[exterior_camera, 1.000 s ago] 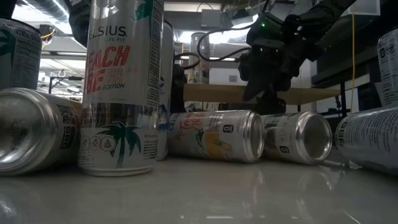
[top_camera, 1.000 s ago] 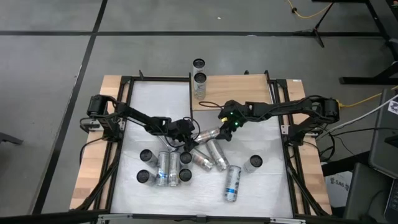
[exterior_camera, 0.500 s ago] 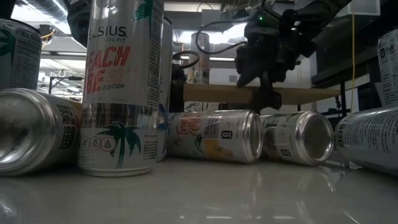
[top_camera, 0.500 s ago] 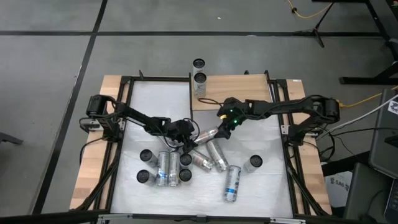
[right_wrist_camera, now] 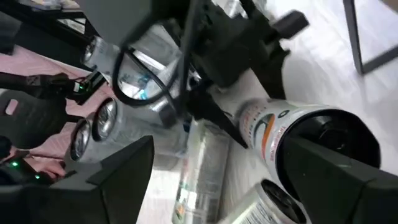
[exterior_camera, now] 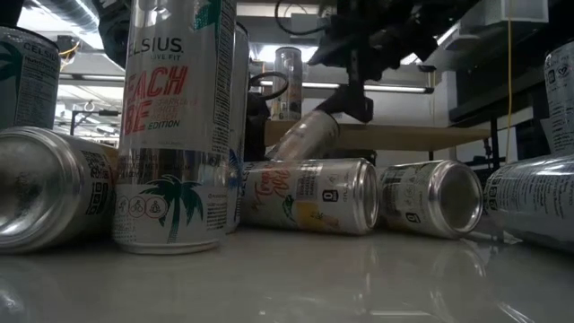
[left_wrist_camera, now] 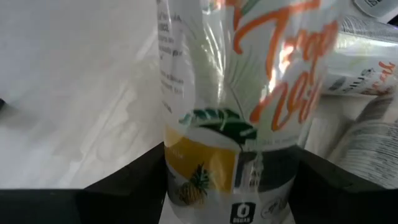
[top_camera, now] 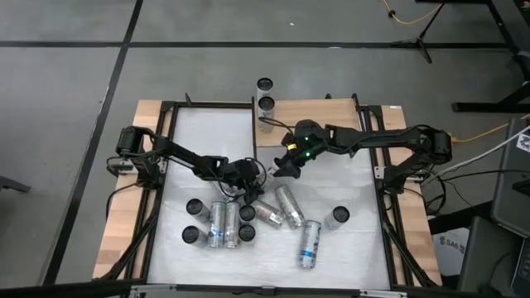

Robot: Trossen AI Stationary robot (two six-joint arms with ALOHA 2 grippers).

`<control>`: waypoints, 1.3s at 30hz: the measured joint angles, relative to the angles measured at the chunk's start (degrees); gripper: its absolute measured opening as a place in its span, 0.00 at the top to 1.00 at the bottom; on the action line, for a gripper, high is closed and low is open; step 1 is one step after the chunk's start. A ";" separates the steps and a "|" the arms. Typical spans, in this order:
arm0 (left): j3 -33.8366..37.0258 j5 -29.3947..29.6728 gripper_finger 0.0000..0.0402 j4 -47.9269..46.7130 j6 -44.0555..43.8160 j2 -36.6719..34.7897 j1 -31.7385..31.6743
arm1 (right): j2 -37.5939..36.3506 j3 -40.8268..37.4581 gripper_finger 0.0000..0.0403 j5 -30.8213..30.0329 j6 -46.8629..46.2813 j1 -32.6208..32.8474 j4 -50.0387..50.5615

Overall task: Place canned beverage on shelf
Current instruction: Put the right orange soda can on the shelf aligned with the other orange soda cans

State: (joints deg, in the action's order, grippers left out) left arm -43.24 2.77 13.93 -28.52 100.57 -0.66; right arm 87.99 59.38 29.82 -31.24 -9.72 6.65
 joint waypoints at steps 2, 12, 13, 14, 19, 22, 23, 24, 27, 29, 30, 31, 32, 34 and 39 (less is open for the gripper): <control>-0.11 0.35 0.38 0.16 0.42 0.00 -0.03 | 0.02 0.96 0.16 0.19 -0.07 0.04 0.31; -0.15 0.65 0.38 1.83 10.14 0.09 -0.02 | -0.09 1.93 0.16 0.97 -1.13 3.75 0.20; -0.13 0.68 0.38 2.01 11.76 0.09 0.02 | -0.12 1.96 0.16 0.42 -1.27 4.38 0.18; -0.09 0.87 0.38 2.16 13.34 0.09 0.12 | -0.13 1.98 0.16 -0.19 -1.29 4.96 0.03; -0.05 1.66 0.38 3.76 20.26 0.09 1.10 | -0.19 1.98 0.16 -1.16 -1.42 6.64 -1.21; 0.00 1.84 0.38 5.23 23.10 0.09 1.67 | -0.24 2.01 0.16 -0.49 -1.52 6.69 -1.34; 0.02 1.88 0.38 5.63 23.71 0.09 1.79 | -0.24 2.01 0.16 -0.35 -1.54 6.67 -1.39; 0.02 2.01 0.38 5.83 24.07 0.09 1.91 | -0.24 2.01 0.16 -0.34 -1.53 6.67 -1.56; 0.02 2.31 0.38 5.99 24.34 0.09 2.09 | -0.20 1.98 0.16 -0.22 -1.53 6.64 -2.76; 0.02 2.68 0.38 6.13 24.34 0.09 2.28 | -0.12 1.92 0.16 0.31 -1.54 6.60 -4.07; 0.02 2.68 0.38 6.31 24.32 0.09 2.37 | -0.12 1.90 0.16 0.70 -1.53 6.58 -4.53; 0.02 2.69 0.38 6.52 24.31 0.09 2.44 | -0.30 1.87 0.16 1.12 -1.54 6.46 -4.73; 0.02 2.68 0.38 6.74 24.31 0.08 2.47 | -0.40 1.83 0.16 1.30 -1.55 6.47 -4.87; 0.00 2.66 0.38 6.98 24.33 -0.02 2.49 | -0.87 1.83 0.16 1.31 -1.53 6.44 -5.08; -0.11 2.69 0.38 8.68 24.31 -0.04 2.51 | -2.03 1.79 0.16 1.01 -1.51 6.40 -5.00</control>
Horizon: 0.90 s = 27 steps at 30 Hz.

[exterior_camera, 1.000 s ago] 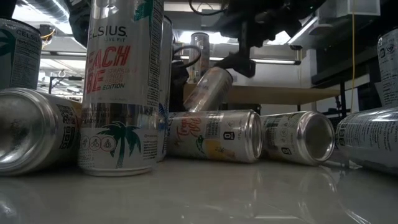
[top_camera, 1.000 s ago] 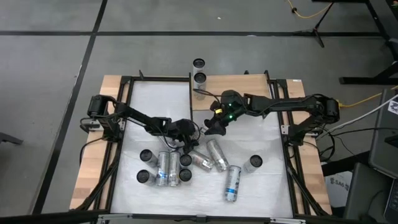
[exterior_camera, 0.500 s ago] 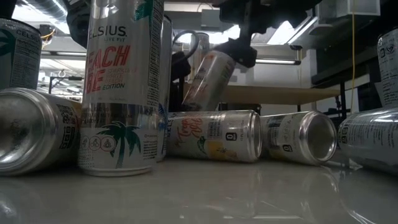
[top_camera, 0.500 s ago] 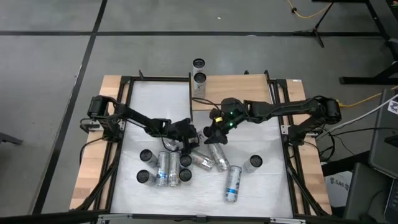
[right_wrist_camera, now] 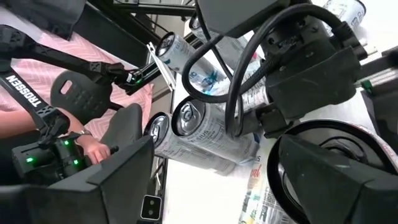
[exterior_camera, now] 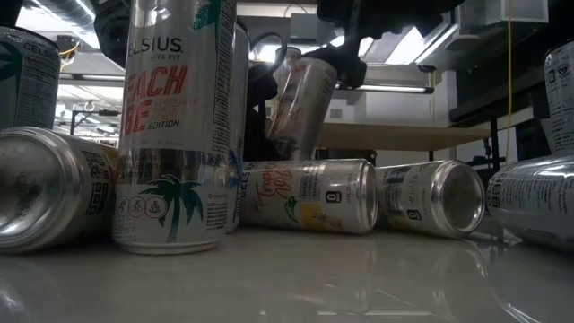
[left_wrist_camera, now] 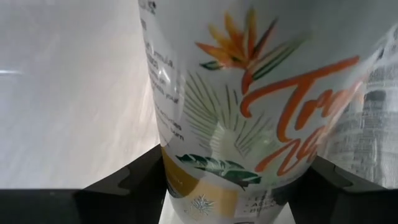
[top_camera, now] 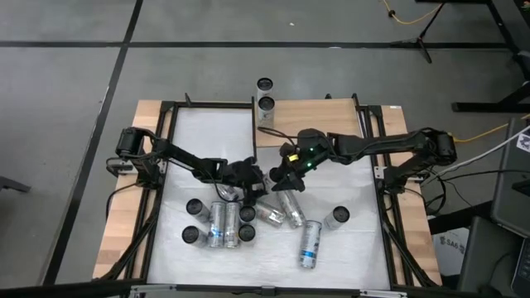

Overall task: Place canned beverage on shelf
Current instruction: Put the right orange soda can on the shelf aligned with the other orange soda cans

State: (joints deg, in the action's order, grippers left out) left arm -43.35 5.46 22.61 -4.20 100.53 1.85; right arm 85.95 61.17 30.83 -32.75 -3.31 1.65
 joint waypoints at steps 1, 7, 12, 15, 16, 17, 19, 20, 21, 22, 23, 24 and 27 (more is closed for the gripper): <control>0.00 0.03 0.38 0.58 0.02 0.00 0.00 | -0.18 0.00 0.16 -0.08 0.00 0.00 -0.03; 0.02 0.02 0.38 4.24 0.30 0.00 0.02 | -0.37 0.04 0.16 -0.17 0.07 -0.02 -1.82; 0.02 0.06 0.38 6.08 0.23 0.00 0.02 | -0.34 0.04 0.16 0.04 0.07 -0.04 -5.72; 0.02 0.06 0.38 7.72 0.08 0.00 0.04 | -0.30 0.89 0.16 0.23 0.07 -0.04 -6.12; 0.01 0.04 0.38 8.47 0.05 0.00 0.04 | -0.28 1.33 0.16 0.18 0.11 -0.07 -6.08; 0.02 0.06 0.38 9.41 0.06 0.00 0.04 | -0.28 1.76 0.16 0.22 0.15 -0.09 -6.12; 0.02 0.08 0.38 11.09 0.06 0.00 0.04 | -0.28 2.64 0.16 0.26 0.17 -0.09 -6.16; 0.02 0.08 0.38 11.79 0.06 0.00 0.04 | -0.28 3.09 0.16 0.41 0.16 -0.09 -6.16; 0.02 0.07 0.38 12.38 0.06 0.00 0.04 | -0.28 3.51 0.16 0.79 0.16 -0.09 -6.13; 0.01 0.17 0.38 13.04 0.07 0.00 0.04 | -0.28 3.97 0.16 1.04 0.17 -0.09 -6.08; 0.01 0.45 0.38 13.67 0.09 0.00 0.04 | -0.28 4.45 0.16 1.22 0.23 -0.09 -6.08; 0.02 0.84 0.38 14.17 0.08 0.00 0.04 | -0.28 4.90 0.16 1.25 0.24 -0.10 -6.06; 0.00 1.51 0.38 15.96 0.08 -0.05 0.04 | -0.20 6.66 0.16 1.66 0.71 -0.10 -5.73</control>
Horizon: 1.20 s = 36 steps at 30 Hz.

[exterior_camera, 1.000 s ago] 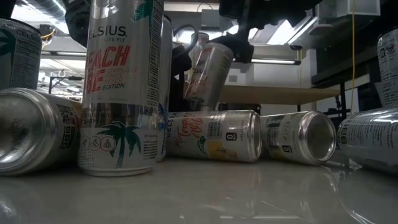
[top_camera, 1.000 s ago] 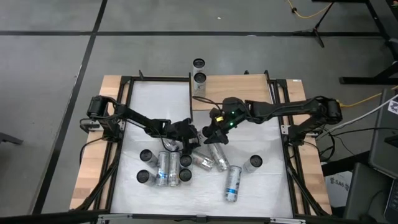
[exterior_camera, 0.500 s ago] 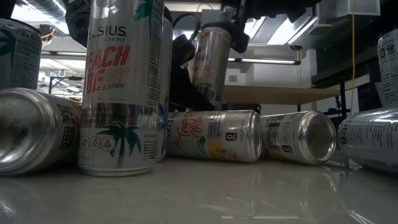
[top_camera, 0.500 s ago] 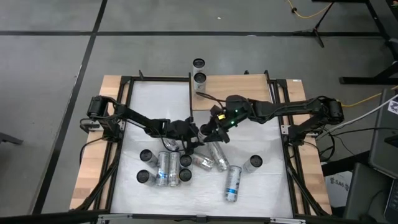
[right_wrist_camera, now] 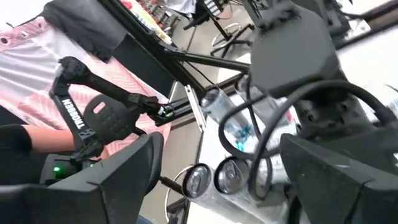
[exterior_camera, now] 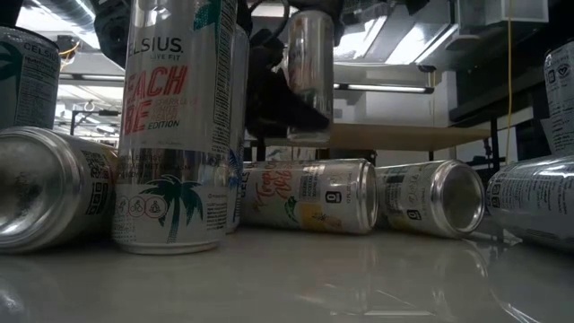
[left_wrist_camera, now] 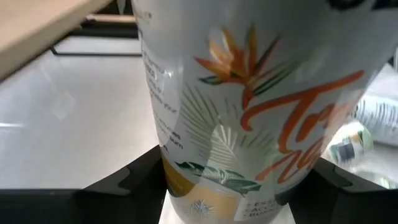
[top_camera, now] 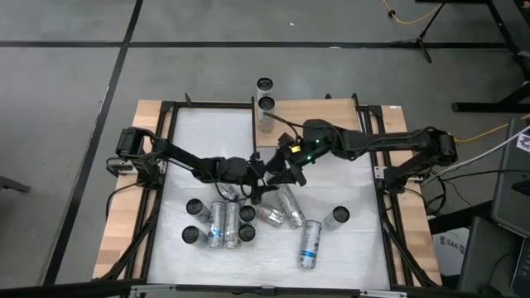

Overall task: Place canned beverage on shelf
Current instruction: Put the right orange soda can on the shelf aligned with the other orange soda cans

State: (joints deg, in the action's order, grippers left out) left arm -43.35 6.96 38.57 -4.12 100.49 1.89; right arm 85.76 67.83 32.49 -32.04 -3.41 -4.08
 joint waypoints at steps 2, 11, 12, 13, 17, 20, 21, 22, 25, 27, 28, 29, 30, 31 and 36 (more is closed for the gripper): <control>-0.02 0.06 0.38 1.28 0.00 -0.04 0.00 | 0.00 1.11 0.16 0.09 1.06 0.01 0.05; -0.04 1.42 0.38 4.75 0.01 -0.04 0.00 | 0.00 9.61 0.16 -0.24 6.12 -1.15 11.36; -0.04 1.56 0.38 4.86 -0.05 -0.04 0.00 | 0.00 10.89 0.16 -0.61 7.19 -1.23 13.72; -0.03 1.86 0.38 4.95 -0.27 -0.04 0.00 | 0.00 12.28 0.16 -1.34 8.44 -1.27 16.23; -0.04 4.34 0.38 4.94 -2.66 -0.04 0.02 | 0.00 17.84 0.16 -6.74 13.63 -1.96 26.92; -0.02 7.23 0.38 4.97 -3.32 -0.04 0.00 | 0.00 21.98 0.16 -12.90 16.89 -1.98 34.02; -0.04 8.30 0.38 5.01 -3.44 -0.04 0.00 | 0.00 23.32 0.16 -15.57 17.79 -1.98 36.70; -0.03 9.31 0.38 5.18 -3.91 -0.04 0.00 | 0.00 24.57 0.16 -17.84 18.66 -1.98 39.07; -0.21 12.11 0.38 5.84 -6.28 -0.04 0.00 | -0.02 28.05 0.16 -24.27 19.05 -1.96 45.14; -0.84 13.39 0.38 5.78 -6.28 -0.04 0.00 | -0.02 29.82 0.16 -28.12 19.07 -1.96 48.35; -1.18 14.07 0.38 5.76 -6.21 -0.04 0.01 | -0.02 30.57 0.16 -30.01 19.10 -1.96 49.84; -1.63 14.67 0.38 5.76 -6.05 -0.04 0.04 | -0.02 31.17 0.16 -31.79 19.09 -1.96 51.05; -2.13 15.17 0.38 5.79 -6.00 -0.04 0.04 | -0.03 31.53 0.16 -33.50 19.09 -1.96 51.93; -2.54 15.79 0.38 5.81 -5.99 -0.04 0.04 | -0.09 31.65 0.16 -35.29 19.09 -1.96 52.81; -4.20 18.43 0.38 5.79 -5.97 -0.04 0.04 | 0.11 31.65 0.16 -41.36 19.09 -1.94 60.22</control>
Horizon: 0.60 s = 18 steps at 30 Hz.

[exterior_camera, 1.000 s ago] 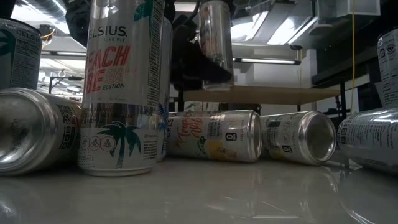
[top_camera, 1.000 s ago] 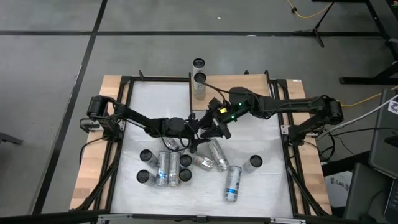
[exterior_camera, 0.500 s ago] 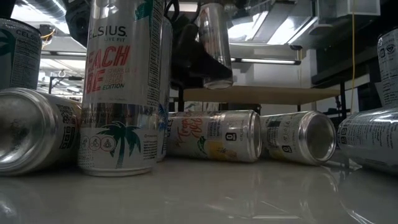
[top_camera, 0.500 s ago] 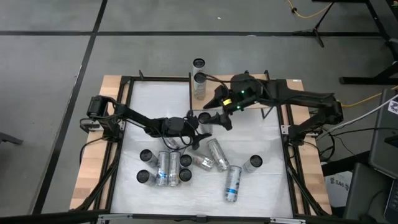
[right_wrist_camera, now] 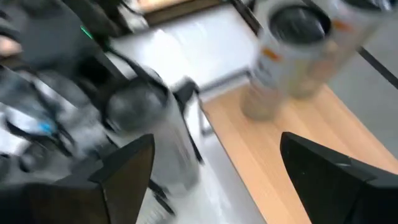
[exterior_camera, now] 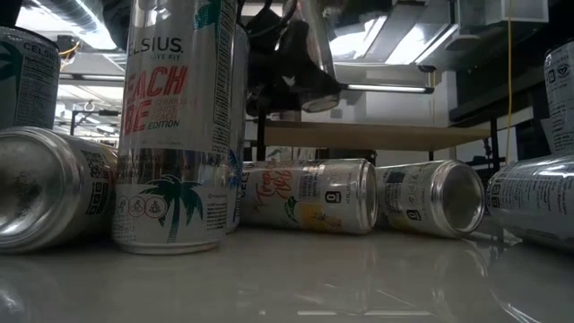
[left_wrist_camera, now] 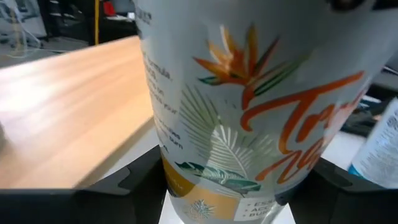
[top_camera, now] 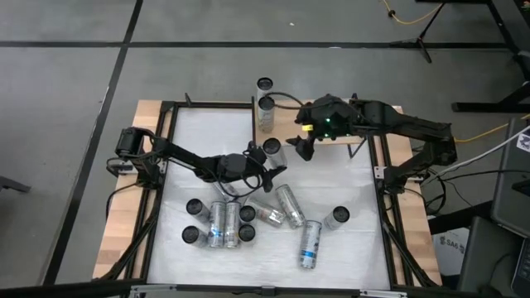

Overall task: Place canned beverage on shelf
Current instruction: Put the right orange soda can on the shelf aligned with the other orange soda cans

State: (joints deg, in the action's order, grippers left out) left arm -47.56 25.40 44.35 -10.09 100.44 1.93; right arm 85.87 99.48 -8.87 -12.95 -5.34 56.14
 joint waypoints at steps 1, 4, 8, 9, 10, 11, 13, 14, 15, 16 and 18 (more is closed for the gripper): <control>-0.20 0.61 0.38 0.00 0.01 0.00 0.00 | 0.11 0.00 0.16 -0.28 0.01 0.00 1.52; -0.39 1.44 0.38 -0.04 0.02 0.00 -0.05 | 0.28 -0.02 0.16 0.45 0.03 0.07 5.42; -0.41 2.78 0.38 -0.08 0.00 0.00 -0.04 | 0.28 -0.02 0.16 5.86 0.00 0.07 7.60; -0.41 2.81 0.38 -0.07 0.00 0.00 -0.04 | 0.28 -0.02 0.16 6.99 0.00 0.07 7.65; -0.41 2.85 0.38 -0.08 0.00 0.00 -0.04 | 0.28 -0.02 0.16 7.85 0.00 0.09 7.51; -0.41 2.91 0.38 -0.10 0.00 0.00 -0.04 | 0.28 -0.02 0.16 8.81 0.00 0.09 7.47; -0.41 2.92 0.38 -0.10 0.00 0.00 -0.04 | 0.55 -0.02 0.16 10.41 0.00 0.12 7.02; -0.41 2.92 0.38 -0.10 -0.01 0.00 -0.04 | 0.67 -0.02 0.16 10.98 -0.01 0.11 6.92; -0.41 2.92 0.38 -0.10 -0.02 0.00 -0.04 | 0.84 -0.04 0.16 11.34 0.00 0.11 6.94; -0.41 2.92 0.38 -0.10 -0.02 0.00 -0.04 | 1.20 -0.04 0.16 11.36 0.00 0.11 6.74; -0.41 2.92 0.38 -0.08 -0.02 0.00 -0.04 | 1.55 -0.05 0.16 10.96 0.00 0.11 5.97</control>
State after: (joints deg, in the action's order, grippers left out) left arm -47.97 28.32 44.27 -10.11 100.44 1.89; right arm 87.42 99.43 2.09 -12.95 -5.23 62.11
